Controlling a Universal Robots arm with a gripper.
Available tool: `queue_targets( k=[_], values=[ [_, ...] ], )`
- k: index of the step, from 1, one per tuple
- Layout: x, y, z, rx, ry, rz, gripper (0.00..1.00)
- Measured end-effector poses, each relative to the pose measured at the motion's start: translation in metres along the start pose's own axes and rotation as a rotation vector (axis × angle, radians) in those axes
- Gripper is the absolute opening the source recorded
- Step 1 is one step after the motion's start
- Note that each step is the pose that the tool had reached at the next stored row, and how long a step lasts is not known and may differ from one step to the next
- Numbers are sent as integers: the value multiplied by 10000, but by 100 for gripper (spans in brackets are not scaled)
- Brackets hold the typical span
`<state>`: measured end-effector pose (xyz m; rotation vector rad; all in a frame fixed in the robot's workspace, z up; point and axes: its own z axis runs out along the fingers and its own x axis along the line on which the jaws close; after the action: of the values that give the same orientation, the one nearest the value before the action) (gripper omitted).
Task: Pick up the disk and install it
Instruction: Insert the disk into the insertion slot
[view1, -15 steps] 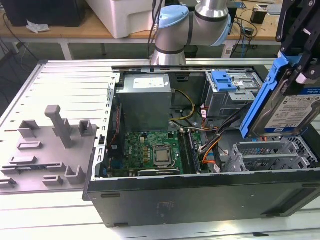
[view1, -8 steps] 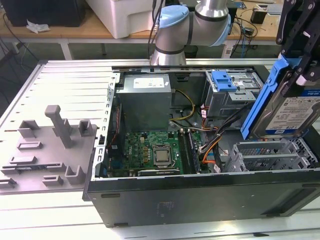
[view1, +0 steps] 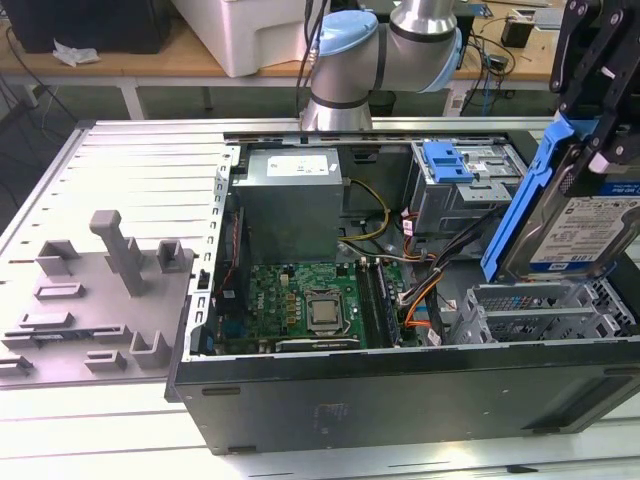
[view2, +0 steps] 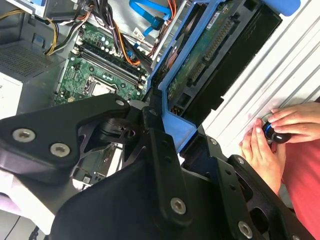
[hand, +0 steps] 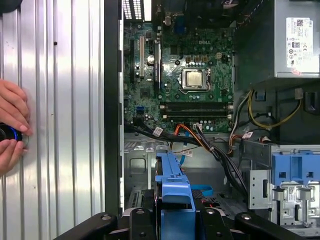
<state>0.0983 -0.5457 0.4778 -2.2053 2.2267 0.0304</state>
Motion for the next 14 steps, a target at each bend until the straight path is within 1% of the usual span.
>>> queue_targets(
  k=[14],
  values=[
    [1, -24, 69, 2, 0, 100, 37]
  ],
)
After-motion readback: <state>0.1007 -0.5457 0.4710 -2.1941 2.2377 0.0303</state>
